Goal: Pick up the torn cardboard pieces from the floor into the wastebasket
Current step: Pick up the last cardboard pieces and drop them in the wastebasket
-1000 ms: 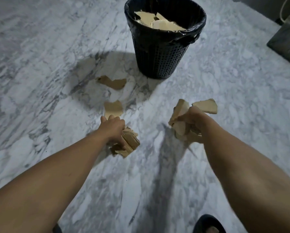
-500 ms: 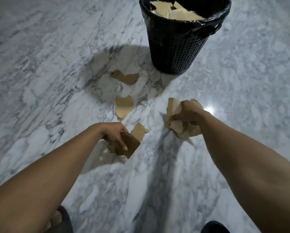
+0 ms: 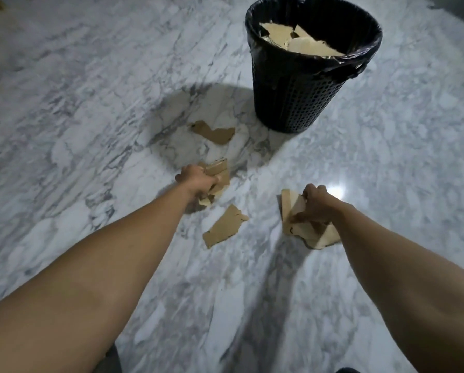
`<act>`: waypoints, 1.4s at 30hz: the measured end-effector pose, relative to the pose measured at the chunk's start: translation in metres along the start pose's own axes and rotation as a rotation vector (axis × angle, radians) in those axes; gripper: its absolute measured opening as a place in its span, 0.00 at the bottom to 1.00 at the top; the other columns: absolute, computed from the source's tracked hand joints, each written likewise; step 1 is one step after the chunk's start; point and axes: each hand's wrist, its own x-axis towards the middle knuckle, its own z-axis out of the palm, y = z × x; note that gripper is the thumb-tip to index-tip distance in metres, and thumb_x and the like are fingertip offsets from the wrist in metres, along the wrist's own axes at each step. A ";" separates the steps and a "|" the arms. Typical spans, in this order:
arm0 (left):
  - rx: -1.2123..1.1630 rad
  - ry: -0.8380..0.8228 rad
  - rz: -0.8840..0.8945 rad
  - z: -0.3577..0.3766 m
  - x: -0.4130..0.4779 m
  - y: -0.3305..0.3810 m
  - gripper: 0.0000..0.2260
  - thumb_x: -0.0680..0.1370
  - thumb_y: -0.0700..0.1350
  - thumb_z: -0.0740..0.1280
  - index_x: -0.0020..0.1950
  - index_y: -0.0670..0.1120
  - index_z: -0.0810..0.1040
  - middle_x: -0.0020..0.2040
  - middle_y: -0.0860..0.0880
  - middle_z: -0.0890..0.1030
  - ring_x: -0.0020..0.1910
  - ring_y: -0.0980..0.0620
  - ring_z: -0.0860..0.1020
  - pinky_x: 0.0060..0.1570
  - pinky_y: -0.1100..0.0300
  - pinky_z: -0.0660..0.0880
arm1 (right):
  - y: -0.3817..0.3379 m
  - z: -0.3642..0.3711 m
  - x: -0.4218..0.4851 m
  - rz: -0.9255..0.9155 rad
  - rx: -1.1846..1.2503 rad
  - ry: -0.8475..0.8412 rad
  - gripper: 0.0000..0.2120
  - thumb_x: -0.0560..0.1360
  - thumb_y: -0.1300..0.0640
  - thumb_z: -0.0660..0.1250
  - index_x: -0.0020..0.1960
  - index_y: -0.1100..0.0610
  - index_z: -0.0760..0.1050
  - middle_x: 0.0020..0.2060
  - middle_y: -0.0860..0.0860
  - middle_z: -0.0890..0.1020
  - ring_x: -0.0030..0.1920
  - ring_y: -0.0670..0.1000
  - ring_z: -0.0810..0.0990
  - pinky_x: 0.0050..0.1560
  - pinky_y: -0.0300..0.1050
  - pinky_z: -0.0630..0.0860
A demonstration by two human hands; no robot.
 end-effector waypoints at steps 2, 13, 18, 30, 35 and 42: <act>0.165 0.022 -0.028 0.008 0.009 0.002 0.32 0.70 0.61 0.73 0.69 0.47 0.73 0.71 0.42 0.69 0.67 0.39 0.69 0.64 0.53 0.68 | 0.002 0.007 -0.003 0.067 0.121 0.028 0.43 0.55 0.37 0.83 0.59 0.55 0.66 0.51 0.53 0.74 0.49 0.55 0.77 0.47 0.53 0.79; 0.174 0.080 0.065 0.019 0.014 0.005 0.37 0.70 0.44 0.77 0.72 0.46 0.58 0.68 0.39 0.71 0.65 0.38 0.71 0.60 0.48 0.71 | -0.011 0.022 -0.019 0.242 0.020 0.067 0.41 0.51 0.26 0.77 0.52 0.53 0.75 0.57 0.53 0.66 0.61 0.58 0.66 0.57 0.55 0.72; 0.163 0.088 0.052 0.012 0.004 -0.003 0.50 0.72 0.43 0.76 0.79 0.50 0.42 0.68 0.39 0.73 0.62 0.38 0.75 0.56 0.49 0.74 | -0.012 0.023 -0.017 0.296 0.262 0.067 0.53 0.42 0.35 0.84 0.58 0.55 0.65 0.53 0.53 0.68 0.56 0.56 0.74 0.44 0.48 0.74; 0.226 0.136 -0.035 -0.028 0.007 -0.045 0.34 0.70 0.50 0.77 0.70 0.44 0.64 0.66 0.42 0.75 0.64 0.40 0.75 0.55 0.50 0.73 | -0.141 0.006 -0.021 -0.323 -0.255 -0.169 0.29 0.63 0.43 0.81 0.58 0.56 0.81 0.53 0.50 0.81 0.52 0.54 0.80 0.56 0.54 0.80; 0.266 0.124 0.009 -0.030 0.009 -0.043 0.33 0.72 0.49 0.75 0.71 0.45 0.63 0.64 0.43 0.75 0.60 0.40 0.76 0.50 0.51 0.72 | -0.175 0.053 -0.021 -0.549 -0.518 -0.113 0.33 0.62 0.44 0.81 0.64 0.50 0.77 0.61 0.52 0.69 0.61 0.56 0.68 0.60 0.57 0.70; 0.284 0.071 0.237 -0.028 0.023 -0.028 0.30 0.74 0.49 0.73 0.72 0.50 0.63 0.62 0.43 0.76 0.57 0.41 0.77 0.49 0.53 0.74 | -0.140 0.044 0.010 -0.298 -0.095 -0.109 0.26 0.62 0.44 0.79 0.54 0.53 0.75 0.46 0.49 0.79 0.49 0.54 0.80 0.51 0.50 0.75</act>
